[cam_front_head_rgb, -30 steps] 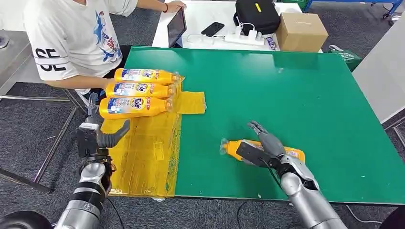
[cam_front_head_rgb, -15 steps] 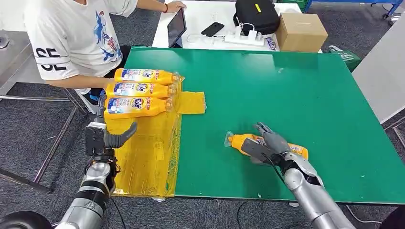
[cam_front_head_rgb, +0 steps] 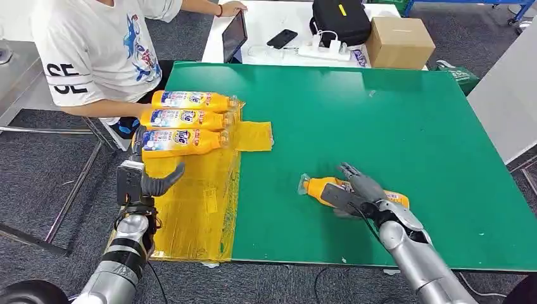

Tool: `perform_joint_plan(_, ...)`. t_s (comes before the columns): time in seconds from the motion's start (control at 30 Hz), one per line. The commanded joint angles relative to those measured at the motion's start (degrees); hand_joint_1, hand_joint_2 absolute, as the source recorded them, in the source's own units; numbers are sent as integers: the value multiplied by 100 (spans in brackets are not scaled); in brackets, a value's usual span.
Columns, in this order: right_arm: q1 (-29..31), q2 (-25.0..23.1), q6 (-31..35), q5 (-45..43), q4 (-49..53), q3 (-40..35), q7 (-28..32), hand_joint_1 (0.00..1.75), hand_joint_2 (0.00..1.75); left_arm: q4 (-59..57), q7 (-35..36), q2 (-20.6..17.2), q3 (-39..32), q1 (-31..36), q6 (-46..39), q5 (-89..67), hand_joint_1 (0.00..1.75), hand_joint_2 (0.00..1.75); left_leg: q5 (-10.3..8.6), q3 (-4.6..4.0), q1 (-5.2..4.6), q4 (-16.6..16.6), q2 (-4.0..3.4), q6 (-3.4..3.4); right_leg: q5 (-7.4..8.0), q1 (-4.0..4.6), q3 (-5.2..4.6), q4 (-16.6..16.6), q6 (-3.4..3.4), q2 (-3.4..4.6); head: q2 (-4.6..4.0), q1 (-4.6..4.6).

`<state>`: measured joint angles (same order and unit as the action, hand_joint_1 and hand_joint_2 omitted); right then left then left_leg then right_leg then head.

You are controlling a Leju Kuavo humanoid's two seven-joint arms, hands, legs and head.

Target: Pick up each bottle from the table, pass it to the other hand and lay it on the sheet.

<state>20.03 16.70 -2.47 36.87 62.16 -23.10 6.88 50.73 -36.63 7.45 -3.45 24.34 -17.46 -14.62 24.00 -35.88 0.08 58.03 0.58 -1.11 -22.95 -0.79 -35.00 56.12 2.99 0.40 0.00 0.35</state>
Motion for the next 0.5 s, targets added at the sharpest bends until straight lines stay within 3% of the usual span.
perform_joint_plan(0.03,141,37,-46,-10,-300,-143,-26,0,175,-355,31,4,42,209,14,10,0,175,7,20,5,0,-2,5,-6,7,22,-4,-9,-5,0,0)
perform_joint_plan(0.5,-21,516,-358,-162,418,-329,-320,0,175,-359,145,54,14,163,195,102,0,175,10,20,3,1,5,5,-10,5,25,-2,-10,-12,0,2)
